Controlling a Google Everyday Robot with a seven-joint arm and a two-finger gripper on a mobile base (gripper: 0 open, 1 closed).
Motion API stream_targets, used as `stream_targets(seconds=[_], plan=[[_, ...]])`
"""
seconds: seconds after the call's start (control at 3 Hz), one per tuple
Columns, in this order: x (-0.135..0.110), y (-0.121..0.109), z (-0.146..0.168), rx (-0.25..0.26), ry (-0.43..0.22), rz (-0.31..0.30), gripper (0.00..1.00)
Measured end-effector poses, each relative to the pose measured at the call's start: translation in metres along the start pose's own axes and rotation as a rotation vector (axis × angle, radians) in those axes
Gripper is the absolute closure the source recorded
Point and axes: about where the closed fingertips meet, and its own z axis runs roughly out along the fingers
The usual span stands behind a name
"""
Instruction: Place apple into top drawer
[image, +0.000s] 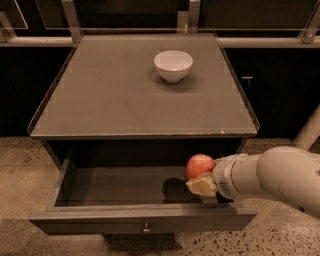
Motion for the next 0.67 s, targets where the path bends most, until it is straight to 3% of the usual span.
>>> stream_targets(seconds=[0.67], plan=[[0.029,-0.009,0.043,-0.028,0.099,0.07,1.0]])
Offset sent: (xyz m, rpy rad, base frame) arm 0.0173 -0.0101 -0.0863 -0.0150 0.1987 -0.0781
